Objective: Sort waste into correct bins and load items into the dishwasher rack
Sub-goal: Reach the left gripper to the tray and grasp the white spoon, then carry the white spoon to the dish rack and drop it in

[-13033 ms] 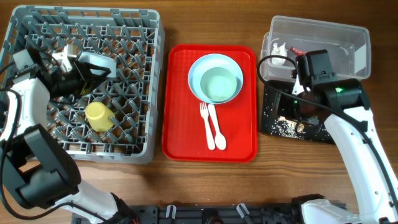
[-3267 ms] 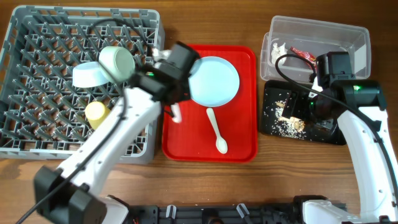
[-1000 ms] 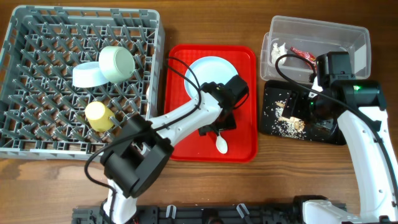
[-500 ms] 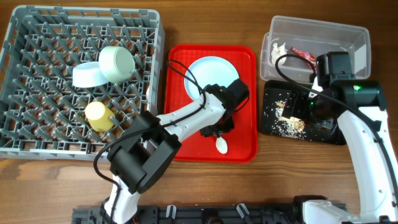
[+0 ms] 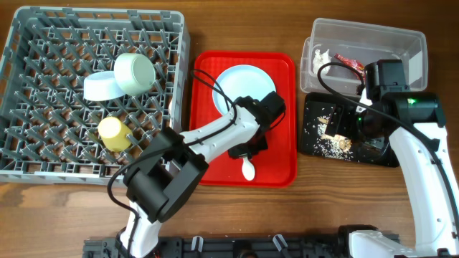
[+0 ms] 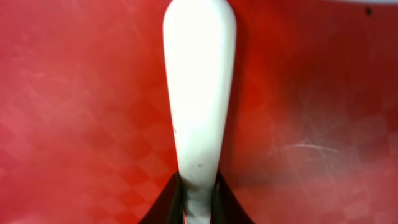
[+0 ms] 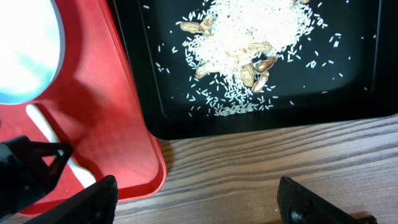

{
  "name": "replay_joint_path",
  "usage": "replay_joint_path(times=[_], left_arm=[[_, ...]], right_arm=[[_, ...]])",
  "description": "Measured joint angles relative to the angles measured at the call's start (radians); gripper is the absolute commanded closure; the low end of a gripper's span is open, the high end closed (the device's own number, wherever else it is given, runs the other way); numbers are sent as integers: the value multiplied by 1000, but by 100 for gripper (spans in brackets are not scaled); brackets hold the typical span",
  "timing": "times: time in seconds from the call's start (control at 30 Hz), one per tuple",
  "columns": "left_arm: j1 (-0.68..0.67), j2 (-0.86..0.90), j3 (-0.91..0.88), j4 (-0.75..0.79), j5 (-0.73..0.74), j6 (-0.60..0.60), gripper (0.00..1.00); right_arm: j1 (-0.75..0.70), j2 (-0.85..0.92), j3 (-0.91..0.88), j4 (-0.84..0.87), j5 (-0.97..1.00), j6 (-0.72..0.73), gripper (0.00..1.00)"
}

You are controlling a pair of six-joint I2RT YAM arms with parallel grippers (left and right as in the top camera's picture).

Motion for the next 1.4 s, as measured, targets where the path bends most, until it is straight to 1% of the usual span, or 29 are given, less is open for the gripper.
replay_joint_path(times=[0.2, 0.3, 0.33, 0.37, 0.5, 0.67, 0.83, 0.97, 1.07, 1.23, 1.37, 1.4], left_arm=[[37, -48, -2, -37, -42, 9, 94], [50, -129, -4, -58, -95, 33, 93], [52, -157, -4, -61, -109, 45, 94], [55, -198, -4, -68, -131, 67, 96], [79, -341, -4, -97, -202, 157, 96], [202, -455, -4, -104, -249, 309, 96], [341, -468, -4, -119, -259, 481, 96], [440, -466, -4, -120, -259, 562, 96], [507, -455, -4, -120, -259, 595, 96], [572, -406, -4, -120, -240, 619, 96], [579, -365, -4, -109, -206, 632, 96], [578, -357, -4, -106, -201, 639, 94]], right_arm=[[0, 0, 0, 0, 0, 0, 17], [0, 0, 0, 0, 0, 0, 17], [0, 0, 0, 0, 0, 0, 18], [0, 0, 0, 0, 0, 0, 17], [0, 0, 0, 0, 0, 0, 17], [0, 0, 0, 0, 0, 0, 17], [0, 0, 0, 0, 0, 0, 17], [0, 0, 0, 0, 0, 0, 17], [0, 0, 0, 0, 0, 0, 17], [0, 0, 0, 0, 0, 0, 18], [0, 0, 0, 0, 0, 0, 17], [0, 0, 0, 0, 0, 0, 17]])
